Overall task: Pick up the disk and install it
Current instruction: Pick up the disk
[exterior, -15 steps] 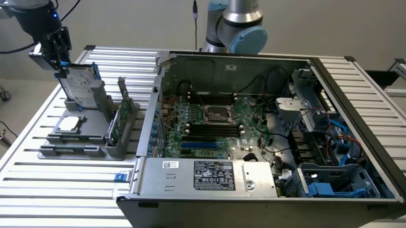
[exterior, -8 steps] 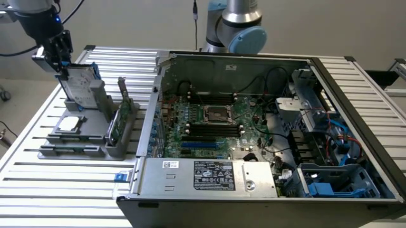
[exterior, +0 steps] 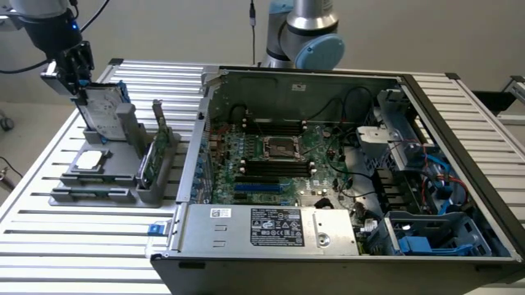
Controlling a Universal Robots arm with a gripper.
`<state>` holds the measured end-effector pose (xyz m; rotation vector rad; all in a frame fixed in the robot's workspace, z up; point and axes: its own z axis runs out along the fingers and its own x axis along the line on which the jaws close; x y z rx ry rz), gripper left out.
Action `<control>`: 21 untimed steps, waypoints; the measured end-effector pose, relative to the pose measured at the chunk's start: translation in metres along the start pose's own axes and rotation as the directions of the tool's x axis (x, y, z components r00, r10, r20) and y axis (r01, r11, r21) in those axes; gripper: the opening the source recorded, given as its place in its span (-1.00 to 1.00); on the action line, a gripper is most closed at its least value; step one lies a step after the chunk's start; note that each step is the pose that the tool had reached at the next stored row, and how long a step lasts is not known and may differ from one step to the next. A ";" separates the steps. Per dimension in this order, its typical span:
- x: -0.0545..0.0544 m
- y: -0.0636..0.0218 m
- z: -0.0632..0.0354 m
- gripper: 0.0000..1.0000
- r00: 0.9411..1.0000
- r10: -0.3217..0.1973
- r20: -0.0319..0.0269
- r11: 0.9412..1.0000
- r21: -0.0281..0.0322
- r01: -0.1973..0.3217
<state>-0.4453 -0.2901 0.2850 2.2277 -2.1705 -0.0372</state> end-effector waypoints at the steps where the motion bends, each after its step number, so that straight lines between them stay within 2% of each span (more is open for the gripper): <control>1: 0.000 0.0000 0.0005 -0.03 1.000 0.001 -0.005 1.000 0.000 -0.001; 3: 0.000 0.0001 0.0012 -0.03 1.000 0.004 -0.013 1.000 0.002 -0.004; 5: 0.000 0.0001 0.0015 -0.03 1.000 0.004 -0.016 1.000 0.003 -0.004; 14: -0.001 0.0001 0.0026 -0.03 1.000 0.010 -0.017 1.000 0.012 -0.010; 21: -0.001 0.0001 0.0031 -0.03 1.000 0.014 -0.020 1.000 0.013 -0.014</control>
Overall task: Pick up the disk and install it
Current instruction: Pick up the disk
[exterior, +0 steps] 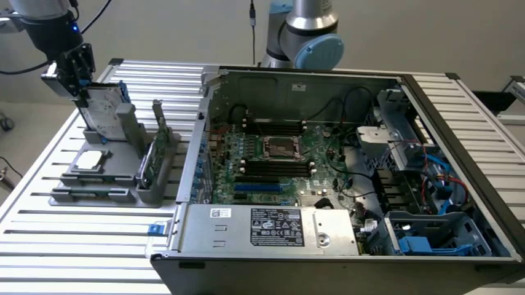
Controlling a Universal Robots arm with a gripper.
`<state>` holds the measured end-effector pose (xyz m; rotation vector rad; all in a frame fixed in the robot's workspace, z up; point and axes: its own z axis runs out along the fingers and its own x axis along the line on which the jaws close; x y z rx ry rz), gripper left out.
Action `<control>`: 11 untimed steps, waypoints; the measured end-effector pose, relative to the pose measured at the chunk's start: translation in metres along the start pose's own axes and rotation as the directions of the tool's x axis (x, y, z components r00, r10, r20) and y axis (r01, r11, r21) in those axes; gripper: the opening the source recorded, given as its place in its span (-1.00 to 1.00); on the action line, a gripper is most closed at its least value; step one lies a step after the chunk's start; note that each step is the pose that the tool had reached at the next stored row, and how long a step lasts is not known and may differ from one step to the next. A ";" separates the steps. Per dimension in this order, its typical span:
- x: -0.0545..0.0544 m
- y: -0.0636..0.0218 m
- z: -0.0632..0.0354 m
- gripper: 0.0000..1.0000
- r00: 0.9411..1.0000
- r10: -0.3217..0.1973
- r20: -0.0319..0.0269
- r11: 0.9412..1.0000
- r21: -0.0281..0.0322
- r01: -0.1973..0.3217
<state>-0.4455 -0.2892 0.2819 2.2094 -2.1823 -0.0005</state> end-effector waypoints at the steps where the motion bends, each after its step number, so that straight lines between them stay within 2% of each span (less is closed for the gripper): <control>1: 0.000 0.0000 0.0000 -0.03 1.000 0.000 0.000 1.000 0.000 0.000; 8: 0.000 0.0000 0.0001 -0.07 1.000 0.002 0.000 1.000 0.000 -0.002; 9: 0.000 0.0000 0.0000 -0.21 1.000 0.003 0.000 1.000 0.000 -0.003; 10: 0.000 0.0000 0.0000 -0.21 1.000 0.003 0.000 1.000 0.000 -0.003; 11: 0.000 0.0000 0.0001 -0.33 1.000 0.003 0.000 1.000 0.000 -0.003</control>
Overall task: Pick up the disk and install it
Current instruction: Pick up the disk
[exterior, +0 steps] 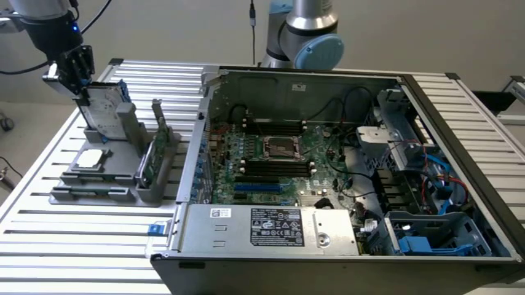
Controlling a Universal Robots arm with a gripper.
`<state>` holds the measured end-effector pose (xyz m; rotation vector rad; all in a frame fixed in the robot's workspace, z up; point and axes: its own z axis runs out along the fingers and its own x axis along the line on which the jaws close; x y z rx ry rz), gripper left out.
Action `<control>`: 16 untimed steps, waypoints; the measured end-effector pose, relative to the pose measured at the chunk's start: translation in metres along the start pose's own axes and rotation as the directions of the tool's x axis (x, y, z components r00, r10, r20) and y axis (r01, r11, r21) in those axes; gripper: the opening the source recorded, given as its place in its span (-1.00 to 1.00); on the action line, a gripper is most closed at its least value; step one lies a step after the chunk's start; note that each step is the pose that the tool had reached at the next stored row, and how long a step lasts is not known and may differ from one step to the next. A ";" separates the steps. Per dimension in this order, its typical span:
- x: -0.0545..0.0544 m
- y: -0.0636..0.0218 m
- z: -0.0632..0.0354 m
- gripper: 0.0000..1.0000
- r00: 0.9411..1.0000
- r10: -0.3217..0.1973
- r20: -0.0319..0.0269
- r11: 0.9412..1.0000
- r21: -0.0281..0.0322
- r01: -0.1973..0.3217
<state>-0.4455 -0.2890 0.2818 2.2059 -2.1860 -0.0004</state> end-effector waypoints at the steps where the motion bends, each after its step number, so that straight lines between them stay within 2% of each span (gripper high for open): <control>1: 0.000 0.0000 0.0000 -0.33 1.000 0.000 0.000 1.000 0.000 0.000; 9: 0.000 0.0000 0.0000 -0.34 1.000 0.017 0.000 1.000 0.000 -0.017; 16: 0.001 0.0000 0.0000 -0.34 0.999 0.038 -0.006 0.999 0.002 -0.038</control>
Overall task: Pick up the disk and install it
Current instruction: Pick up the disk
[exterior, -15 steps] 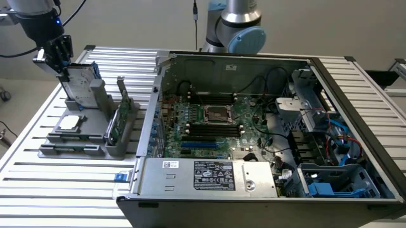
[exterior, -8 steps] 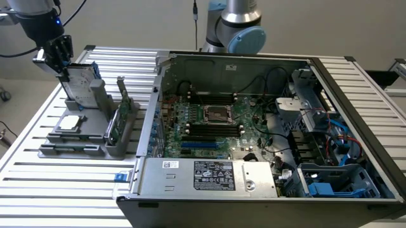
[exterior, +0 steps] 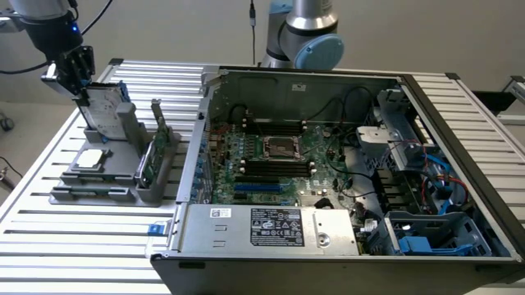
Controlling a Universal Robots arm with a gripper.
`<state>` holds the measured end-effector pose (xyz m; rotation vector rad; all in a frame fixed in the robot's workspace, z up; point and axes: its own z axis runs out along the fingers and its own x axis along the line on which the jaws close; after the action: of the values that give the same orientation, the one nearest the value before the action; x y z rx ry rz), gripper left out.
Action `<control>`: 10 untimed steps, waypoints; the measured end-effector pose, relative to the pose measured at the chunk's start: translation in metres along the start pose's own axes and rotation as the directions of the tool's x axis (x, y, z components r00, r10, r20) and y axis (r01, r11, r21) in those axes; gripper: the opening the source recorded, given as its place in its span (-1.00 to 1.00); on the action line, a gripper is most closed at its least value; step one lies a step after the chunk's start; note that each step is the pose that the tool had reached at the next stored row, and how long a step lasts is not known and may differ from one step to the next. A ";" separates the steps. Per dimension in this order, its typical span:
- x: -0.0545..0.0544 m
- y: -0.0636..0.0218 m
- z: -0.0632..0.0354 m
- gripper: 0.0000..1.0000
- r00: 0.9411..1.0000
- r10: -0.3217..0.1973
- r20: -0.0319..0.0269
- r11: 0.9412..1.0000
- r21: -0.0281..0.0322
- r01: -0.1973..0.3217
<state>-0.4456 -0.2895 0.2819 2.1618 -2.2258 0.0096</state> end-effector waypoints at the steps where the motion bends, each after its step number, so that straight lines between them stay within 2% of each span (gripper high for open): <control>1: 0.000 0.0000 0.0000 -0.34 1.000 0.000 0.000 1.000 0.000 0.000; 10: 0.001 0.0002 0.0001 -0.34 1.000 0.000 0.000 1.000 0.000 0.000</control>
<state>-0.4458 -0.2903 0.2818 2.1616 -2.2260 0.0098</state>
